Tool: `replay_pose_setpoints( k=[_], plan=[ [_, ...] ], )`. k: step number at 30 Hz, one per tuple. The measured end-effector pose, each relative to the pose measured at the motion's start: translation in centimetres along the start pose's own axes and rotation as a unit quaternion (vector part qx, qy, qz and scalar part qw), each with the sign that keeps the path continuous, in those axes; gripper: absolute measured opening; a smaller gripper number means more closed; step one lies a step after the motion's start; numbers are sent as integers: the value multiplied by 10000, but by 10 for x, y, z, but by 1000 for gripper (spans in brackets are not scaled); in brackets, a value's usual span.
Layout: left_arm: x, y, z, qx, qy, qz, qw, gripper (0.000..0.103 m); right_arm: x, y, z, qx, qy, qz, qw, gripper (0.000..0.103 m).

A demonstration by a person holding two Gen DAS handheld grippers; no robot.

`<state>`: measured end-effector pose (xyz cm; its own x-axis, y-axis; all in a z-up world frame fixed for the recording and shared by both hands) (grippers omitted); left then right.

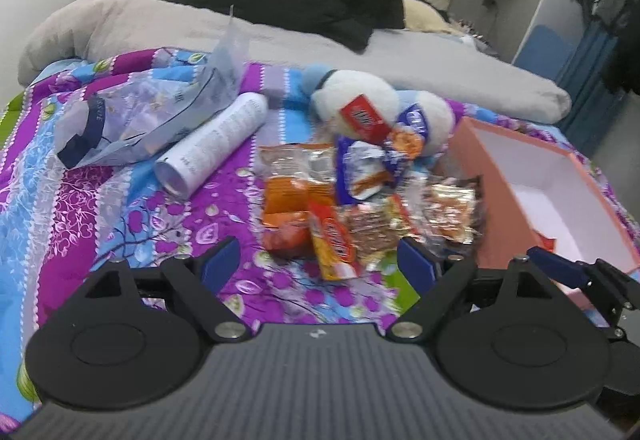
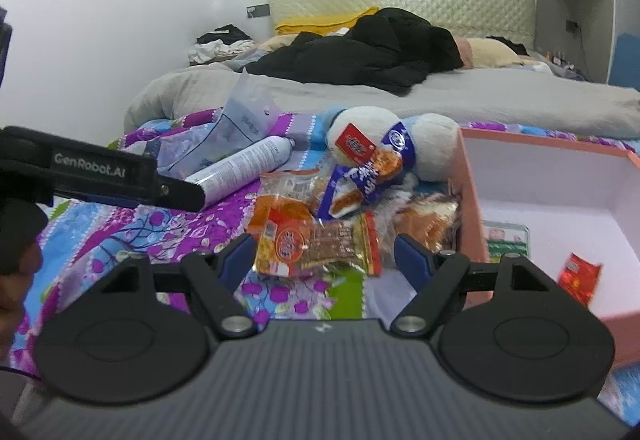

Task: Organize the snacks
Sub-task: 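Grasp the clear-and-orange snack bag with the left gripper while the right gripper approaches an orange snack pack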

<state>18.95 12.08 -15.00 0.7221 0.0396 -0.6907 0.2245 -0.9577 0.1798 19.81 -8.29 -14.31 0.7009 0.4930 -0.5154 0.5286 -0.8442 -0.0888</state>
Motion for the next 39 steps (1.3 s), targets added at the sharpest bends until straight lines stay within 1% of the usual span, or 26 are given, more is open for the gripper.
replay_pose_setpoints(
  k=[5,13,15,21,23,25,28,30,33,35,38,39],
  plan=[
    [34,-13,3,-17,-133,-5,9999,88,29,2,5,-32,-106,50,9999,78],
    [89,-22,9,-115,-270,252,9992,88,71,2,22,-405,-343,196,9984,78],
    [100,-23,8,-156,-283,365,9988,88,82,1,26,-437,-438,189,9979,77],
    [132,-31,-1,-271,-363,457,9979,88,113,-2,33,-545,-639,95,9964,77],
    [142,-35,-5,-335,-378,472,9976,88,118,-7,32,-721,-585,43,9957,77],
    [150,-40,-10,-390,-397,438,9975,88,123,-13,34,-1022,-612,-24,9929,77],
    [164,-49,-15,-597,-443,520,9959,88,132,-24,38,-1545,-766,-268,9847,77],
    [175,-55,-18,-724,-510,529,9947,88,134,-32,41,-1939,-727,-334,9778,78],
    [188,-61,-20,-807,-600,531,9935,88,139,-42,45,-2614,-832,-345,9610,78],
    [193,-62,-22,-809,-586,572,9934,88,138,-46,46,-2965,-908,-395,9499,78],
    [199,-62,-25,-823,-571,666,9927,88,137,-48,51,-3432,-915,-266,9344,77],
    [202,-62,-27,-803,-560,655,9930,88,138,-48,52,-3518,-896,-248,9315,77]
  ],
)
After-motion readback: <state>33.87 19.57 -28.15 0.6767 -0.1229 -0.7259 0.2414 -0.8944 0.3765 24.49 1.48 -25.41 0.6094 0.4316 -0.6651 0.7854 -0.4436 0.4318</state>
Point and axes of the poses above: each gripper's, at about its wrist camera, not at the fingertips, and x roughly the way its jaws point, y to its right, z to its underside, the point moved 3 cm from there along x, roughly the way its jaws point, and after that the axes turned 2 degrees about x, right-handed, at the moved point
